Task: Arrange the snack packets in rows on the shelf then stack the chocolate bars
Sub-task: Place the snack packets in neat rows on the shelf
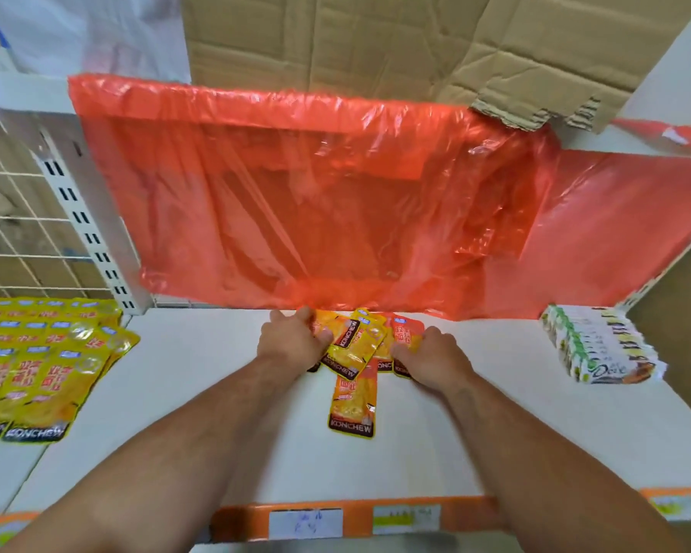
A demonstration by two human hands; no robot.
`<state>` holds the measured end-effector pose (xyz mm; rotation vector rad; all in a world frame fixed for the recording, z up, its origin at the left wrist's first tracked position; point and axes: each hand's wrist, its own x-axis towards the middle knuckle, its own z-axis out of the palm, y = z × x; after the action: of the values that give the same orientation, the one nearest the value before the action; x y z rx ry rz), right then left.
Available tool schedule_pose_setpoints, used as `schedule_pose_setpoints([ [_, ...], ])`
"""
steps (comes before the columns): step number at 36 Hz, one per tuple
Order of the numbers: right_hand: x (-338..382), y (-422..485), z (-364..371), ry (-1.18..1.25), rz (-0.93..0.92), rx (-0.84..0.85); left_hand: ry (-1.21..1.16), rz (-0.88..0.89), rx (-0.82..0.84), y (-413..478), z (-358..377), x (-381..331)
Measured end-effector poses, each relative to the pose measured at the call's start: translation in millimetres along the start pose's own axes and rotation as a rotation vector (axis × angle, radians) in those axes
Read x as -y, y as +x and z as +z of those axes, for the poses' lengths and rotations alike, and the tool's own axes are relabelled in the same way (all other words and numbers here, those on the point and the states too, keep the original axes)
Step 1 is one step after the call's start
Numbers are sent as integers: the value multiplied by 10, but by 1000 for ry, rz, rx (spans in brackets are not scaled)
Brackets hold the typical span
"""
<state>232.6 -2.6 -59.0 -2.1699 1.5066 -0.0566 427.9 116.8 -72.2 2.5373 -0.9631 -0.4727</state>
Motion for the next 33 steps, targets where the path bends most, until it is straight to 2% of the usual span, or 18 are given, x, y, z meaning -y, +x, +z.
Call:
schedule_pose_setpoints([
  [14,-136,150,11,1,-57,27,-122,-94,6,-118,-20,-53],
  [24,-179,196,-6,13,-61,58,-131,-19,43,-183,-65,-124],
  [33,-196,202,-14,46,-74,83,-611,-32,66,-155,-69,-52],
])
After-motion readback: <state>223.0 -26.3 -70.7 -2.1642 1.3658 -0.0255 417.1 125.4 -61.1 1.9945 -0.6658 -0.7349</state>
